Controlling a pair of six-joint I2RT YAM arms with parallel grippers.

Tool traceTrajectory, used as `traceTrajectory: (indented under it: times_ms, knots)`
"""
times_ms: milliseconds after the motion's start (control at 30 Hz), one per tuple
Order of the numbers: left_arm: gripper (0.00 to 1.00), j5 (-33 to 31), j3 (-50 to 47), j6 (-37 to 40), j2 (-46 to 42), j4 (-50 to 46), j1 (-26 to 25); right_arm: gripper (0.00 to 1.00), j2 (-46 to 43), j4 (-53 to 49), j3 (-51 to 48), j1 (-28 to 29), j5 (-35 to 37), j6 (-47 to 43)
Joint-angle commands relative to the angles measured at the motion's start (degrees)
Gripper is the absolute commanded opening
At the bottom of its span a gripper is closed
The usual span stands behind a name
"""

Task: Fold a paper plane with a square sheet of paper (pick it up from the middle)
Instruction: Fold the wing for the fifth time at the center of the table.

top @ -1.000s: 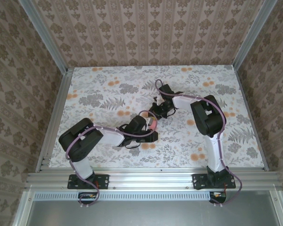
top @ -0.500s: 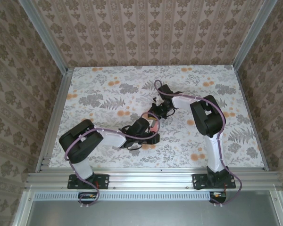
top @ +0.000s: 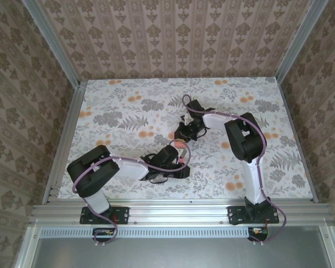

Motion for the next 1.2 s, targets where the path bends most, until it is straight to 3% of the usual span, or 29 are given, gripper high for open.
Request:
traceTrajectory:
  times_ms: [0,267,467,800,967,1167]
  knots:
    - [0.22,3.4,-1.8,-0.8,0.3,-6.6,-1.0,0.13,4.2,-1.9,-0.7,-0.7,8.5,1.5]
    - [0.22,0.6,-1.1,-0.2,-6.2,-7.2,2.3,0.14,2.2,-1.1,0.3,-0.7,5.9,0.9]
    - [0.24,-8.5,2.8,0.2,-12.5,-15.0,6.7,0.18,-4.3,1.1,1.9,-0.9,1.8,0.8]
    - [0.31,-14.8,10.1,-0.3,-8.4,-23.5,8.3,0.37,-15.8,7.7,-8.4,-5.3,6.9,3.1]
    - [0.43,-22.8,16.5,0.0,-5.5,-32.4,6.4,0.51,-21.6,12.0,-16.7,-9.7,10.5,4.3]
    - [0.57,-27.9,29.5,2.0,2.6,-42.7,4.3,0.65,-25.8,14.1,-22.7,-13.4,14.7,3.8]
